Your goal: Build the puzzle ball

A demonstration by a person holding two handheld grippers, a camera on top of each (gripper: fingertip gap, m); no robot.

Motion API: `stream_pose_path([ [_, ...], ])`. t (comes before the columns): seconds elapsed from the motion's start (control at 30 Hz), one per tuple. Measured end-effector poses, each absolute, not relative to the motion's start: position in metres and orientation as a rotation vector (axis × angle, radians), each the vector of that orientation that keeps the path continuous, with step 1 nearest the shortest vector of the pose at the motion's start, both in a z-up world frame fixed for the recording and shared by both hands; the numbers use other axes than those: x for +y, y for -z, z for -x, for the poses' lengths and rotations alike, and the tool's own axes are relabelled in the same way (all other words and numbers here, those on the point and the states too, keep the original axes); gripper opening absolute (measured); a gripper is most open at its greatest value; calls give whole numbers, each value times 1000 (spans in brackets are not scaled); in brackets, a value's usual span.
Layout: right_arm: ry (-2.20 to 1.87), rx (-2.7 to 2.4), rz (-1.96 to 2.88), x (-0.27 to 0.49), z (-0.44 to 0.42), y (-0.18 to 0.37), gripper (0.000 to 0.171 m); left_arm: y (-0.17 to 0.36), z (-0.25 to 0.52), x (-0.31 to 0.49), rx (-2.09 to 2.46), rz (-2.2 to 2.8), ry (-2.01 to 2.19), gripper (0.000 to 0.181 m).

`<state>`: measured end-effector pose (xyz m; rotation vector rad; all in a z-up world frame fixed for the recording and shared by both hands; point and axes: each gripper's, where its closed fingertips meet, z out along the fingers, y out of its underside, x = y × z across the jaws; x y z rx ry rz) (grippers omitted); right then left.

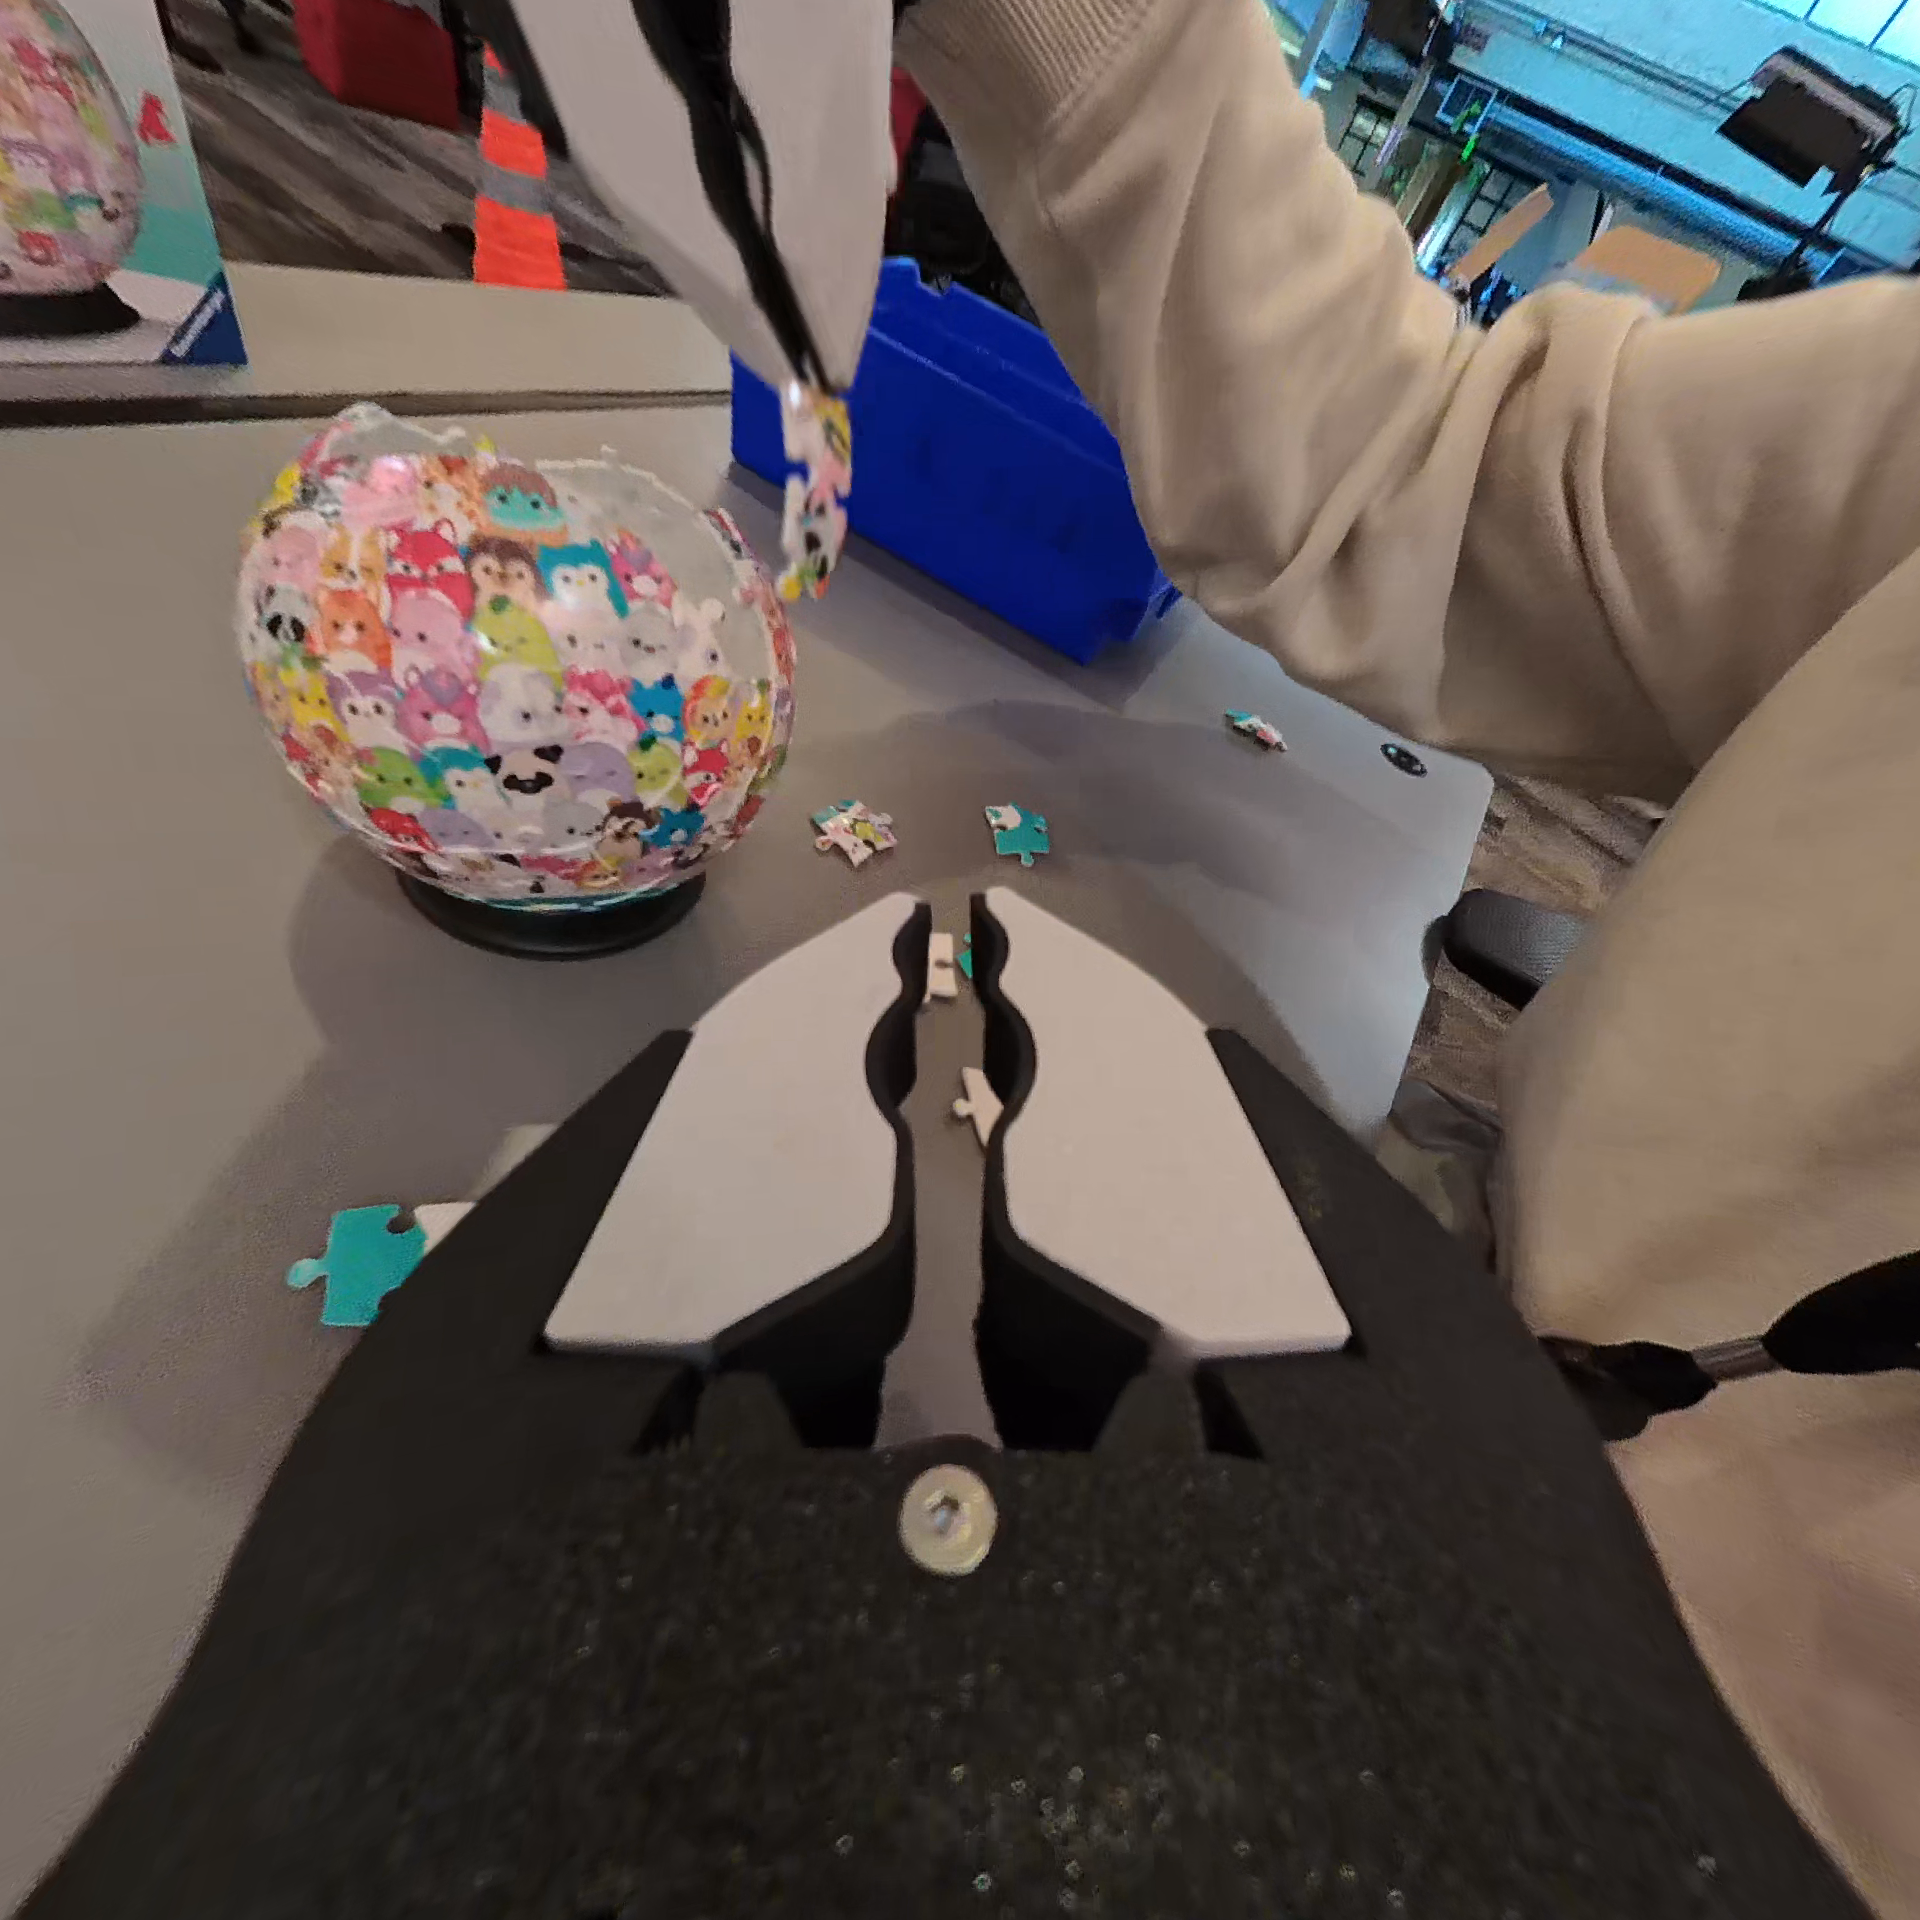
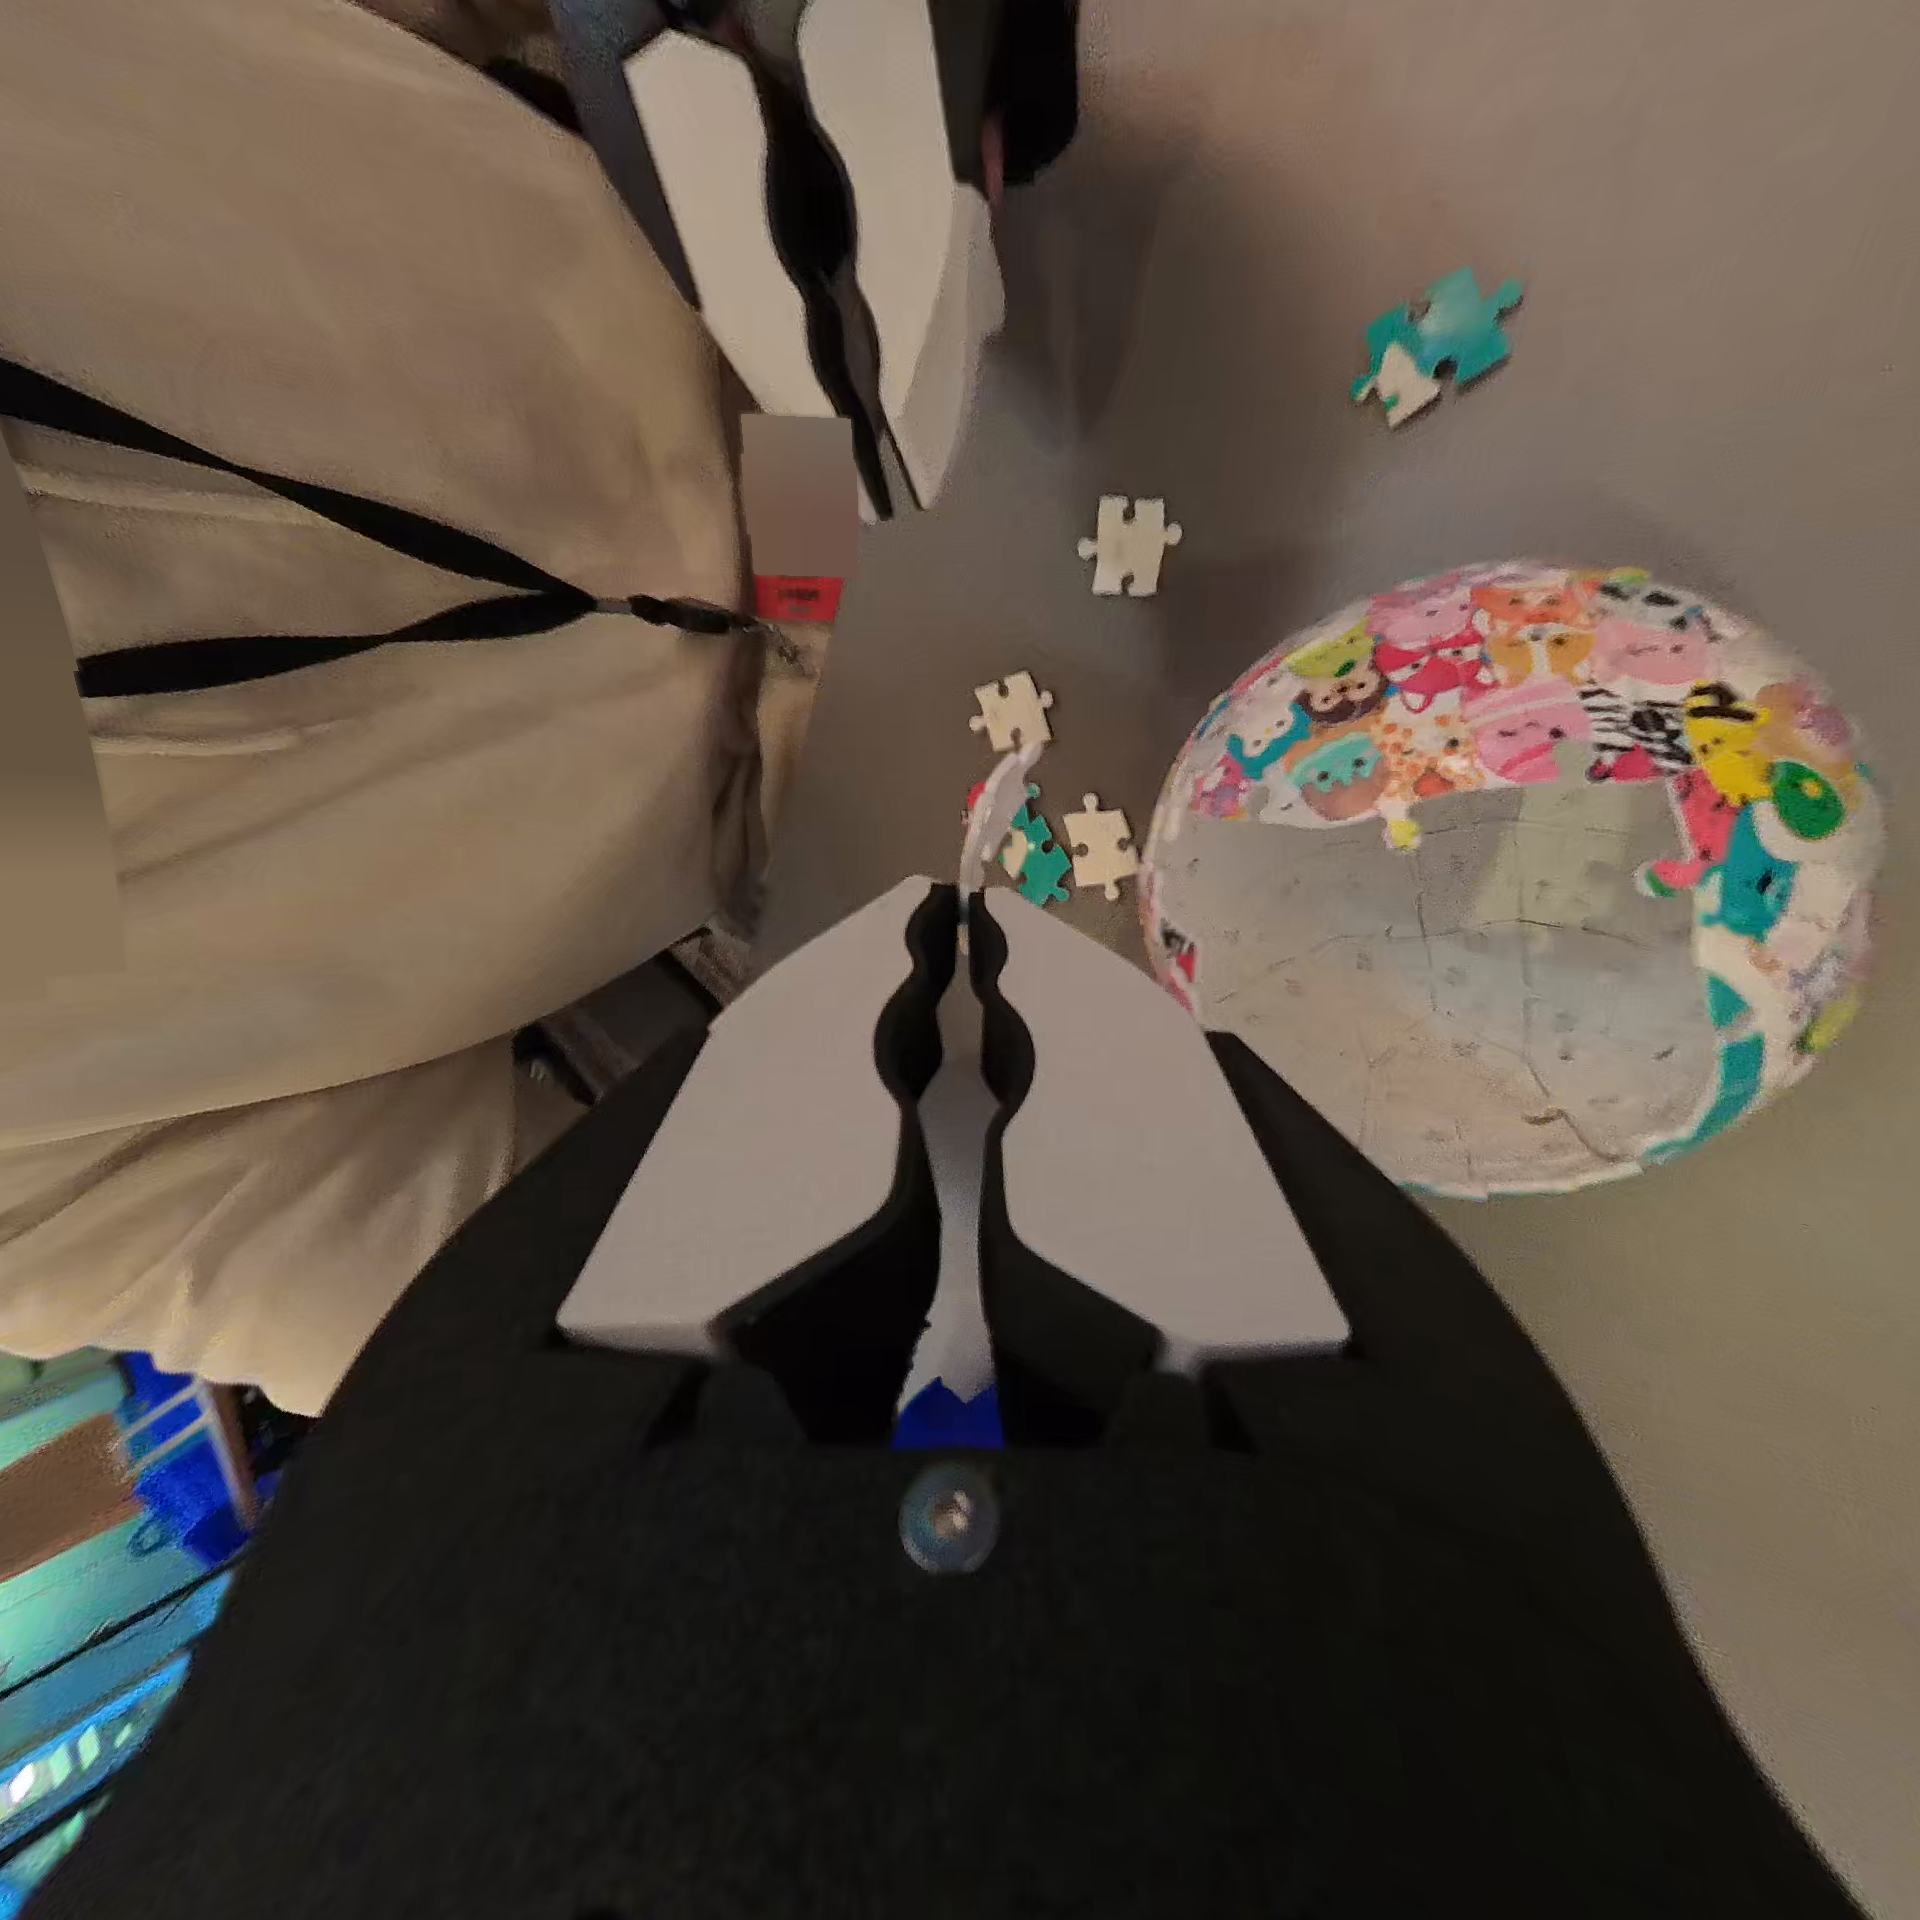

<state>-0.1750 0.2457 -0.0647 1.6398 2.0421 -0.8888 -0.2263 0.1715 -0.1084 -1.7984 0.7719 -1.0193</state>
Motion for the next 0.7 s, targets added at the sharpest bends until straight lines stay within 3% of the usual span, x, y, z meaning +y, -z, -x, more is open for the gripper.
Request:
stream_pose_path([
  [0.13, 737, 1996, -1609, 246, 167, 91, 2, 114, 222, 175, 774, 1818, 1037, 6],
  [0.7, 382, 1940, -1629, 259, 173, 97, 3, 118, 225, 173, 767, 1830, 1084, 6],
])
